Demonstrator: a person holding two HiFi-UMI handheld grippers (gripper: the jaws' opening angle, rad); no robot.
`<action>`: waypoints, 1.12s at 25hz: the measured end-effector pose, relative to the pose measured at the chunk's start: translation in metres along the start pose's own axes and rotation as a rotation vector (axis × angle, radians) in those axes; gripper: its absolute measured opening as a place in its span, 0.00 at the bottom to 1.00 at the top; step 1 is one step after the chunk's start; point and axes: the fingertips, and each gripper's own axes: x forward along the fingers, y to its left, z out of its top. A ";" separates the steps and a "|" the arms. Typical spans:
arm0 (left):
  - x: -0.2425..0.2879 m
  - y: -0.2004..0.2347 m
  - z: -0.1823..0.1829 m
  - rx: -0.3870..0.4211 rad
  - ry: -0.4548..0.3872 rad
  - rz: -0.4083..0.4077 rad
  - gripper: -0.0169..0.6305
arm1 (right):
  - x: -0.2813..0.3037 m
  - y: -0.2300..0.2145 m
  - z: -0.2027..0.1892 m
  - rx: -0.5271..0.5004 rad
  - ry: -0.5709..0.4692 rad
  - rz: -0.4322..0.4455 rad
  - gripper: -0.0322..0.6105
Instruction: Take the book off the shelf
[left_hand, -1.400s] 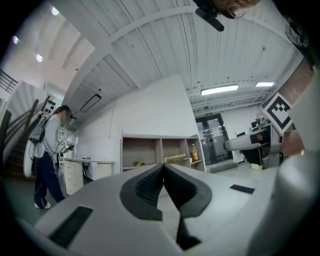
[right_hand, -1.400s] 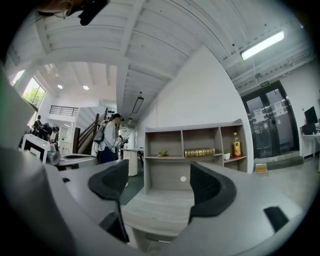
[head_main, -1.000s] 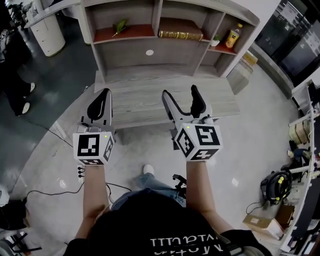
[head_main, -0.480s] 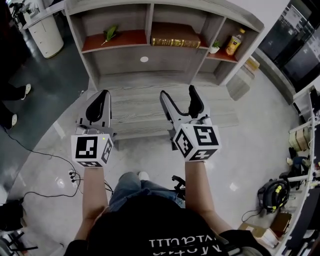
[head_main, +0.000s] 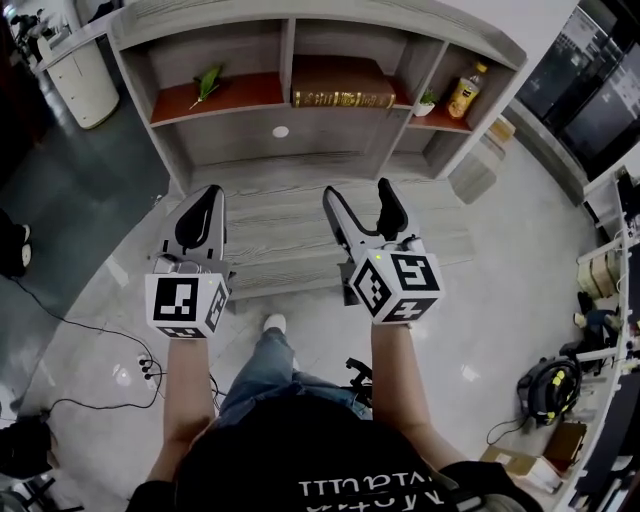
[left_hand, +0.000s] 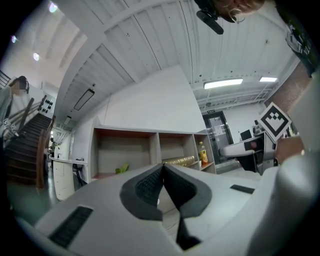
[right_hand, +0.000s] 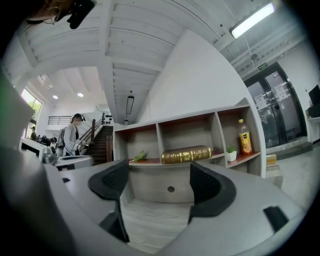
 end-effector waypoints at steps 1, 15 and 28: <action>0.007 0.001 -0.001 0.000 0.000 -0.005 0.04 | 0.005 -0.005 -0.001 0.002 0.003 -0.011 0.67; 0.104 0.045 -0.023 -0.033 0.000 -0.048 0.04 | 0.101 -0.054 -0.009 0.237 0.020 -0.057 0.65; 0.174 0.081 -0.037 -0.037 -0.017 -0.058 0.04 | 0.185 -0.082 -0.024 0.537 0.035 -0.022 0.49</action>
